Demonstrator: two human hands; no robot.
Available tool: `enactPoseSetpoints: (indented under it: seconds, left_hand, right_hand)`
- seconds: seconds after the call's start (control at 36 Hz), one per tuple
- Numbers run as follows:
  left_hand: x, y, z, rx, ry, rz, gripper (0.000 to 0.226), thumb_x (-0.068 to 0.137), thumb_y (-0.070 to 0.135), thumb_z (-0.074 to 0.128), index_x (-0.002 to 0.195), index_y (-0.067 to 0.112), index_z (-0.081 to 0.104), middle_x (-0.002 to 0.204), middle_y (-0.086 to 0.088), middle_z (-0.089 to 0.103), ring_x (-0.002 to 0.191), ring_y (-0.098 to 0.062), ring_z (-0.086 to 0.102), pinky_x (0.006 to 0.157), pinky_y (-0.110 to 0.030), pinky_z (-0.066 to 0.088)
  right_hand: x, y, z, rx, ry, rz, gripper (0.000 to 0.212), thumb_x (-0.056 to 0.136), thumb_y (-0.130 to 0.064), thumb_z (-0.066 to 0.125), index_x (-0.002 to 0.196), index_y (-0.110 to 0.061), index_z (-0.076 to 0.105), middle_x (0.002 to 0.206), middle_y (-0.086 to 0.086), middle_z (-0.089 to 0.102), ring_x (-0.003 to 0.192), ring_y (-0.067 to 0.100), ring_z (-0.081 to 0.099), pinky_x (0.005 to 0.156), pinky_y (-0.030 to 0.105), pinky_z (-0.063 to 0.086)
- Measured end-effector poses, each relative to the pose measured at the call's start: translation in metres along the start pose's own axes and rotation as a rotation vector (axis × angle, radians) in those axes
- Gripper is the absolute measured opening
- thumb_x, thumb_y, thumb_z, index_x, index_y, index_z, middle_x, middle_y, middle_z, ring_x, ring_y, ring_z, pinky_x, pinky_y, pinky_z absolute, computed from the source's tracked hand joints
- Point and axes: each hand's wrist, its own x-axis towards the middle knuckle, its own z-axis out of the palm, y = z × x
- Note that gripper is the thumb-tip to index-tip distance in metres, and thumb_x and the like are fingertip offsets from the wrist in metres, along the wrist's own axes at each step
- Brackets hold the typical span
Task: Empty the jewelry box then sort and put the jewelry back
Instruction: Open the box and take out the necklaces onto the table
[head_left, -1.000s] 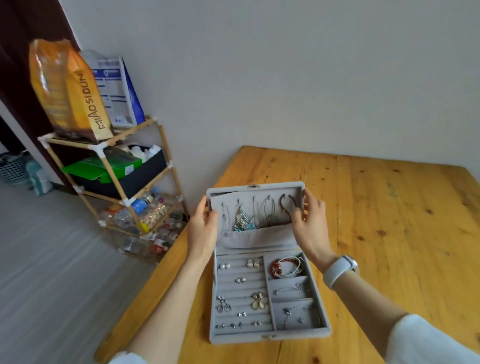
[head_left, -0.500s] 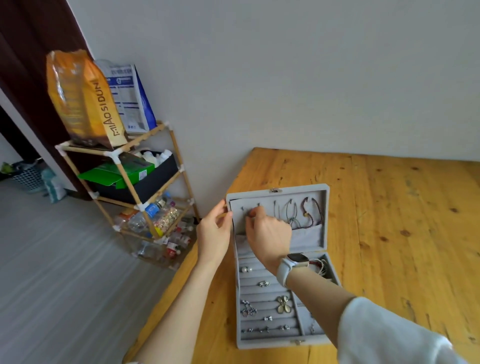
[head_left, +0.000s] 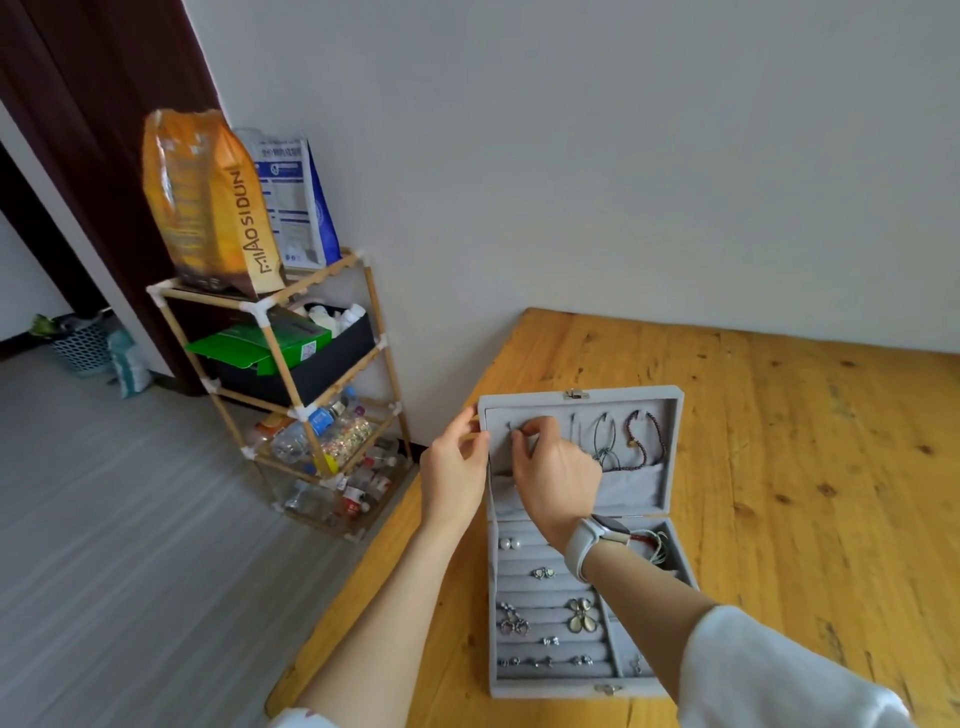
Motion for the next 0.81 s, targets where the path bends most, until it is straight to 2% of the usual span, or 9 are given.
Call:
enactPoseSetpoints:
  seconds: [0.11, 0.19, 0.33, 0.39, 0.5, 0.58, 0.64, 0.69, 0.81]
  left_hand:
    - [-0.001, 0.003, -0.001, 0.025, -0.004, 0.005, 0.04, 0.091, 0.007, 0.053, 0.131, 0.012, 0.051, 0.107, 0.006, 0.063, 0.099, -0.008, 0.06, 0.09, -0.029, 0.049]
    - [-0.002, 0.003, 0.0, 0.037, 0.008, 0.005, 0.04, 0.091, 0.008, 0.053, 0.131, 0.012, 0.051, 0.111, -0.001, 0.066, 0.1, -0.012, 0.061, 0.09, -0.033, 0.05]
    - [-0.006, 0.002, -0.002, 0.054, -0.022, 0.011, 0.042, 0.09, 0.007, 0.054, 0.131, 0.013, 0.05, 0.116, -0.004, 0.065, 0.104, -0.014, 0.061, 0.091, -0.032, 0.05]
    - [-0.007, 0.003, -0.006, 0.053, -0.06, -0.003, 0.044, 0.09, 0.007, 0.054, 0.132, 0.015, 0.049, 0.121, -0.003, 0.062, 0.107, -0.012, 0.059, 0.093, -0.03, 0.048]
    - [-0.01, 0.012, -0.013, 0.071, -0.051, -0.01, 0.043, 0.089, 0.007, 0.055, 0.131, 0.015, 0.049, 0.127, -0.003, 0.057, 0.115, -0.016, 0.054, 0.096, -0.029, 0.043]
    - [-0.008, 0.027, -0.019, 0.067, -0.02, 0.018, 0.042, 0.087, 0.007, 0.057, 0.128, 0.015, 0.05, 0.126, -0.003, 0.055, 0.117, -0.018, 0.051, 0.1, -0.034, 0.041]
    - [-0.014, 0.048, -0.025, 0.031, -0.014, 0.042, 0.043, 0.086, 0.005, 0.057, 0.127, 0.014, 0.051, 0.125, -0.003, 0.056, 0.116, -0.018, 0.051, 0.101, -0.036, 0.041]
    - [-0.018, 0.068, -0.029, -0.032, -0.029, 0.07, 0.042, 0.086, 0.004, 0.057, 0.127, 0.015, 0.051, 0.124, -0.002, 0.056, 0.115, -0.016, 0.052, 0.101, -0.036, 0.041]
    - [-0.025, 0.104, -0.033, -0.213, -0.126, 0.069, 0.042, 0.087, 0.004, 0.057, 0.126, 0.017, 0.05, 0.122, -0.001, 0.057, 0.116, -0.013, 0.051, 0.102, -0.031, 0.04]
  right_hand:
    - [0.0, -0.001, 0.002, -0.047, -0.02, 0.017, 0.025, 0.098, -0.03, 0.033, 0.104, -0.012, 0.049, 0.084, 0.011, 0.069, 0.079, 0.033, 0.064, 0.057, 0.03, 0.029]
    - [-0.001, -0.002, 0.002, -0.035, -0.027, 0.016, 0.023, 0.096, -0.027, 0.037, 0.102, -0.01, 0.051, 0.079, 0.013, 0.069, 0.075, 0.035, 0.064, 0.056, 0.031, 0.028]
    - [0.0, 0.001, -0.009, 0.054, 0.093, -0.064, 0.01, 0.083, -0.018, 0.061, 0.081, -0.009, 0.056, 0.041, 0.007, 0.056, 0.037, 0.032, 0.054, 0.041, 0.024, 0.027]
    - [0.009, -0.001, -0.022, 0.078, 0.089, -0.126, 0.012, 0.086, -0.021, 0.056, 0.085, -0.01, 0.056, 0.045, 0.008, 0.058, 0.042, 0.033, 0.056, 0.042, 0.029, 0.033]
    - [0.036, -0.016, -0.058, 0.163, 0.044, -0.26, 0.014, 0.09, -0.024, 0.052, 0.093, -0.01, 0.055, 0.063, 0.006, 0.064, 0.063, 0.035, 0.06, 0.056, 0.037, 0.042]
    - [0.054, -0.033, -0.09, 0.307, 0.046, -0.311, 0.005, 0.088, -0.018, 0.053, 0.084, -0.015, 0.054, 0.066, 0.0, 0.061, 0.062, 0.024, 0.055, 0.059, 0.032, 0.041]
    - [0.058, -0.045, -0.118, 0.485, 0.0, -0.325, 0.011, 0.087, -0.012, 0.053, 0.078, -0.017, 0.051, 0.066, -0.001, 0.059, 0.062, 0.016, 0.056, 0.061, 0.029, 0.044]
    - [0.059, -0.053, -0.141, 0.635, -0.057, -0.303, 0.019, 0.087, -0.005, 0.051, 0.073, -0.018, 0.049, 0.063, -0.004, 0.056, 0.058, 0.006, 0.053, 0.061, 0.021, 0.045]
    - [0.055, -0.054, -0.164, 0.869, -0.166, -0.197, 0.019, 0.086, 0.001, 0.048, 0.073, -0.013, 0.049, 0.062, 0.006, 0.058, 0.06, 0.016, 0.055, 0.061, 0.025, 0.047]
